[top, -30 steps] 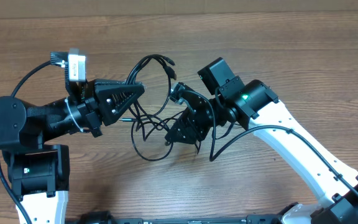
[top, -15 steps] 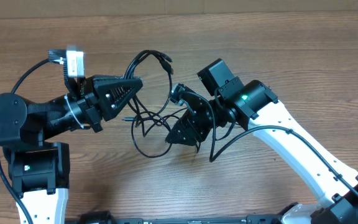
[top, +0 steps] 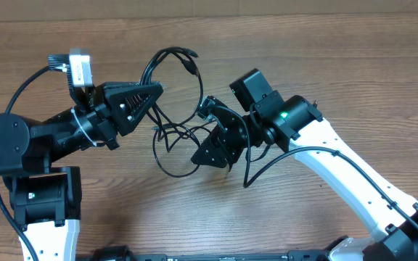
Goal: Untangle cables
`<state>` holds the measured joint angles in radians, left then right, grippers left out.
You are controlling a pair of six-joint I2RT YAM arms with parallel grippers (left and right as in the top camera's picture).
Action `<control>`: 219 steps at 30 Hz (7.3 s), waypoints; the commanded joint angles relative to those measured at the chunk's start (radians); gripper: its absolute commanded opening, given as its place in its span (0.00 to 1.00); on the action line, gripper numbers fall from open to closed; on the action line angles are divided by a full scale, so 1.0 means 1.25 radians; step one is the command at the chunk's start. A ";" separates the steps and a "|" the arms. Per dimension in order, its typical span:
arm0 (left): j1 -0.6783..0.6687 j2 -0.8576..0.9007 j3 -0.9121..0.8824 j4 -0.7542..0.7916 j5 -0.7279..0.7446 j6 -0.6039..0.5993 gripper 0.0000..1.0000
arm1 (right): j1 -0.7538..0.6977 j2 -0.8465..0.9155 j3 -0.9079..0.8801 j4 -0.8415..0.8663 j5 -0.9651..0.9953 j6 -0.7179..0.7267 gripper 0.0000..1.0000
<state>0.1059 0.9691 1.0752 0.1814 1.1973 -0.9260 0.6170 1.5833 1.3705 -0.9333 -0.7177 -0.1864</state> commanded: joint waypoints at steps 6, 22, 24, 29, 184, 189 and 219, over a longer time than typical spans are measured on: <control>0.006 -0.001 0.027 0.011 -0.027 -0.038 0.04 | 0.005 0.001 -0.039 0.084 -0.014 0.048 0.37; 0.006 0.007 0.027 -0.020 -0.002 0.000 0.04 | 0.005 0.001 -0.039 0.124 -0.027 0.092 0.11; 0.006 0.010 0.027 -0.078 -0.003 0.045 0.04 | 0.004 0.001 -0.038 0.135 -0.065 0.093 0.09; 0.006 0.015 0.027 -0.186 -0.009 0.135 0.04 | 0.004 0.001 -0.038 0.179 -0.078 0.148 0.04; -0.138 0.056 0.027 -0.006 -0.063 -0.265 0.04 | -0.055 -0.185 -0.038 0.290 -0.259 -0.161 0.46; -0.138 0.056 0.027 -0.006 -0.063 -0.265 0.04 | -0.054 -0.185 -0.038 0.316 -0.258 -0.127 0.52; -0.190 0.070 0.027 -0.007 -0.080 -0.230 0.04 | -0.046 -0.186 -0.038 0.387 -0.087 0.078 0.04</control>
<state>-0.1249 1.0523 1.0874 0.1658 1.0798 -1.2461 0.5640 1.3514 1.3216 -0.4767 -0.8742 -0.1967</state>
